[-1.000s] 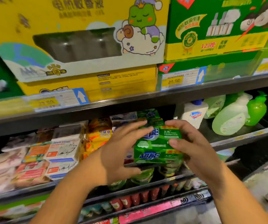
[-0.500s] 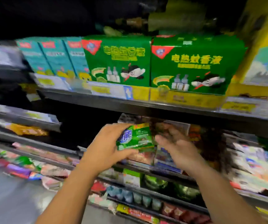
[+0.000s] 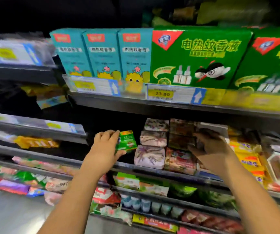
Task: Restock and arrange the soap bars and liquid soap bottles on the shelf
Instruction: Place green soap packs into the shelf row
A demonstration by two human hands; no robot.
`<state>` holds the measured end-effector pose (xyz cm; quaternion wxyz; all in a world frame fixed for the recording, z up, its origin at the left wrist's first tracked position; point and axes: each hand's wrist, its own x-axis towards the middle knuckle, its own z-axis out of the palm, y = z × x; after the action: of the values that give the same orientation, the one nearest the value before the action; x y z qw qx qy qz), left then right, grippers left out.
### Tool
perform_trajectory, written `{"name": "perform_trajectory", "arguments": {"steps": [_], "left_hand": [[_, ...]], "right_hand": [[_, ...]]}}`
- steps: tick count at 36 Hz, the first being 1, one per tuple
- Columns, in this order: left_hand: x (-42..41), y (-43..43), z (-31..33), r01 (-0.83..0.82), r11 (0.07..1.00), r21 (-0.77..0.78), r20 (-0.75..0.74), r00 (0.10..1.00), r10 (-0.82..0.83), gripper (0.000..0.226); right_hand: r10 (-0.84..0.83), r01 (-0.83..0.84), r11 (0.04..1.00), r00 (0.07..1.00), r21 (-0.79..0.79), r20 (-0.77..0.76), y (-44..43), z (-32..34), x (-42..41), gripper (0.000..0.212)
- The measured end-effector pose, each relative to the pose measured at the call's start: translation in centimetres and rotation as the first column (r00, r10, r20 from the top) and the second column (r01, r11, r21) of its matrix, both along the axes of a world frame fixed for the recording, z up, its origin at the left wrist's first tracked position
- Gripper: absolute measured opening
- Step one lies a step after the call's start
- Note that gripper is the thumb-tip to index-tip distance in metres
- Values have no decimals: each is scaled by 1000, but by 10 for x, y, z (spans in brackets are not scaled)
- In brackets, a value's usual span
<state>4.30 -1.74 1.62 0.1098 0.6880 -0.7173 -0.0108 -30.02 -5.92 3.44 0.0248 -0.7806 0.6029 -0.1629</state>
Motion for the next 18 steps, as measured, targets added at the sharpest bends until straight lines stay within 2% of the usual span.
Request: {"name": "perform_trajectory", "arguments": {"steps": [1, 2, 5, 8, 13, 16, 18], "left_hand": [[1, -4, 3, 4, 999, 45, -15, 1000, -4, 81], [1, -8, 8, 16, 996, 87, -22, 1000, -14, 80], [3, -18, 20, 80, 960, 270, -72, 995, -62, 74], [9, -20, 12, 163, 926, 339, -158, 981, -115, 72], [19, -16, 0, 230, 898, 375, -324, 940, -106, 72], [13, -16, 6, 241, 877, 415, -376, 924, -77, 72], [5, -14, 11, 210, 905, 370, -368, 928, -65, 60]], "right_hand": [[-24, 25, 1000, 999, -4, 28, -4, -2, 2, 48], [-39, 39, 999, 999, 2, -28, -5, -1, 0, 46], [-94, 99, 992, 993, 74, -66, -1, 9, 1, 53], [-99, 107, 987, 993, 123, -64, -3, 13, -1, 47], [-127, 142, 981, 985, 130, -114, 0, 18, -1, 42], [-112, 123, 983, 990, 136, -88, -2, 14, -1, 51], [-116, 117, 983, 993, 141, -18, 0, 14, -4, 51]]}}
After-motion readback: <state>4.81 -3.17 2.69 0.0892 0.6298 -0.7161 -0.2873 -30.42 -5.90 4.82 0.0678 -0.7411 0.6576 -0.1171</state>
